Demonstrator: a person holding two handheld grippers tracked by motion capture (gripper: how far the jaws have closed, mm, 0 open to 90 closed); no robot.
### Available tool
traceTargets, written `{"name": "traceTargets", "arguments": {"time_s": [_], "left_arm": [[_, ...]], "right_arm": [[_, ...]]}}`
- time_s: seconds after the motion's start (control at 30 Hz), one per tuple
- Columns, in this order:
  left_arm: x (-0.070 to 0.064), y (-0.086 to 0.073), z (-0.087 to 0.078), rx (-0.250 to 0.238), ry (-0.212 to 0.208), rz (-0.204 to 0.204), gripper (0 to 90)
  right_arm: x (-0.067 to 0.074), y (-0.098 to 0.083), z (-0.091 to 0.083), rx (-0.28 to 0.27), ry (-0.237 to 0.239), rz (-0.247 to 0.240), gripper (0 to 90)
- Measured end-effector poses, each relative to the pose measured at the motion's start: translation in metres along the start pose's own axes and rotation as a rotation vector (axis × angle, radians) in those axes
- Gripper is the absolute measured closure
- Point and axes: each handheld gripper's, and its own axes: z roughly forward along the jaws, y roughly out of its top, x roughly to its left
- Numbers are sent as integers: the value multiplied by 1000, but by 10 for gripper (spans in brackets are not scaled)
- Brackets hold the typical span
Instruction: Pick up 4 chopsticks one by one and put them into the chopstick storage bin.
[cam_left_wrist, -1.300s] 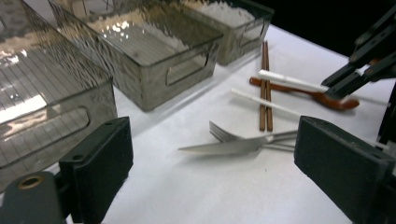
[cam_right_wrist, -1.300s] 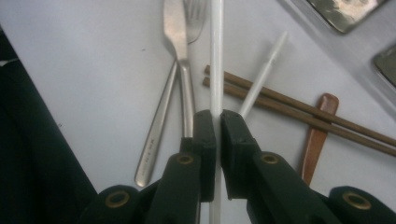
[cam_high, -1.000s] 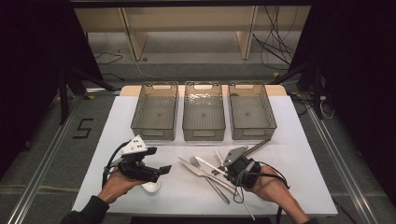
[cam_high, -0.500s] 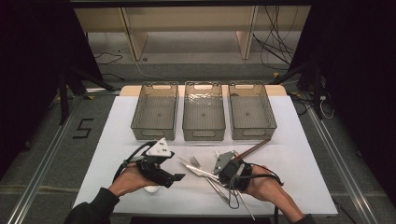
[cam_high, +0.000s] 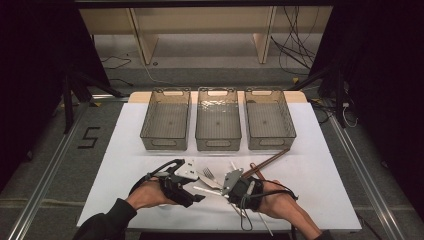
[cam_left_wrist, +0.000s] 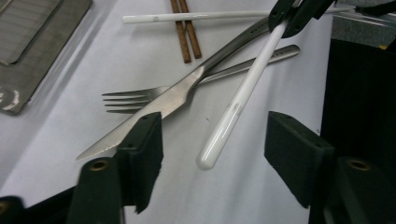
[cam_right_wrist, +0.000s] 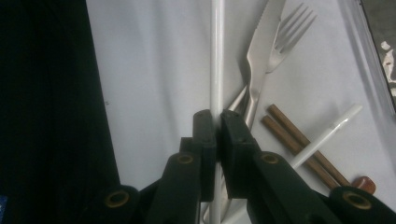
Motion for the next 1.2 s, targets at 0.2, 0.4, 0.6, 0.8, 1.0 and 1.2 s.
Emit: {"name": "traceTargets", "arguments": {"time_s": [0.2,0.4,0.6,0.8,1.0,1.2], "left_arm": [[-5,1,2,22,-43,53,503],[-10,2,3,39,-56,112,589],[-16,4,5,55,-74,163,688],[-17,3,5,70,-89,188,762],[-20,2,5,76,-117,225,803],[-18,1,1,46,-114,205,826]], "right_arm": [[4,2,1,2,14,-23,858],[5,3,2,1,17,-45,857],[7,5,3,-6,41,-55,857],[8,5,4,-6,50,-88,857],[9,4,4,-11,49,-119,851],[7,3,1,-32,29,-83,791]]}}
